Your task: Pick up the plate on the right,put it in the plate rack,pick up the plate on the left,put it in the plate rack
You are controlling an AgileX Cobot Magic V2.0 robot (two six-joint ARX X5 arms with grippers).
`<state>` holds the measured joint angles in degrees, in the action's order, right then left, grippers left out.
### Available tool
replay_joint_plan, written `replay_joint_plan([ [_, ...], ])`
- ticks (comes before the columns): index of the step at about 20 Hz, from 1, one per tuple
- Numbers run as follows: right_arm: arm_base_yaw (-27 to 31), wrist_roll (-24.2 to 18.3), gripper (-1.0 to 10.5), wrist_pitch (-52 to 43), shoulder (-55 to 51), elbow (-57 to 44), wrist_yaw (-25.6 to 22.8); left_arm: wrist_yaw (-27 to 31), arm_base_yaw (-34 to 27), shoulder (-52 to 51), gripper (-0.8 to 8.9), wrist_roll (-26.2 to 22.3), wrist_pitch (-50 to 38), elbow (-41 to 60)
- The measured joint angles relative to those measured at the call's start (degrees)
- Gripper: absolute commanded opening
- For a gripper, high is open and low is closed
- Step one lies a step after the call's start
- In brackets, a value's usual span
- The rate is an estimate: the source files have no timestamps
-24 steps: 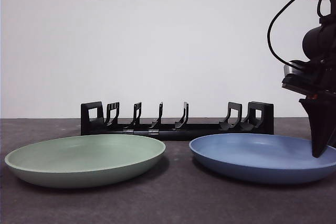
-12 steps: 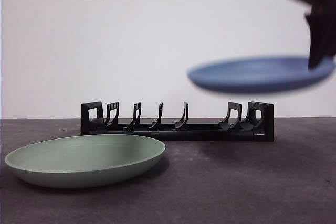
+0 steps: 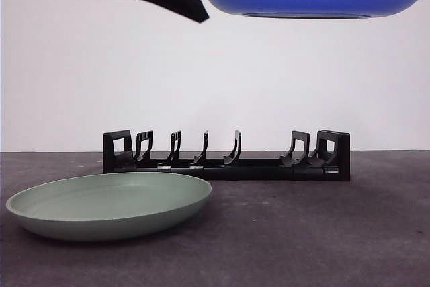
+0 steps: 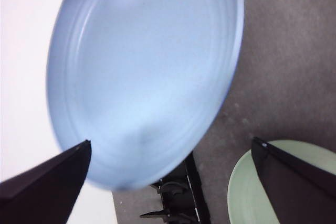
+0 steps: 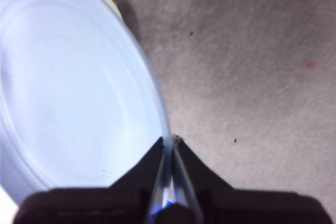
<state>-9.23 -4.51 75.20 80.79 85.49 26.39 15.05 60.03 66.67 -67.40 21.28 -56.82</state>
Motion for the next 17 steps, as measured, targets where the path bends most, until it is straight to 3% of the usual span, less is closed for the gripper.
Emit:
replay_joint_plan([
  [3,-0.5,0.0,-0.2,0.0,0.0,0.0,0.0,1.5,1.2,1.0,2.71,-1.9,0.0,0.0],
  [8,-0.5,0.0,-0.2,-0.3,0.0,0.0,0.0,1.5,2.4,1.2,0.54,-2.3,0.0,0.0],
  [11,-0.5,0.0,-0.1,-0.8,0.0,0.0,0.0,1.5,2.8,1.9,-0.08,-2.5,0.1,0.0],
  [17,-0.5,0.0,-0.1,-1.9,0.0,0.0,0.0,0.8,3.3,2.8,-0.08,-4.9,2.3,0.0],
])
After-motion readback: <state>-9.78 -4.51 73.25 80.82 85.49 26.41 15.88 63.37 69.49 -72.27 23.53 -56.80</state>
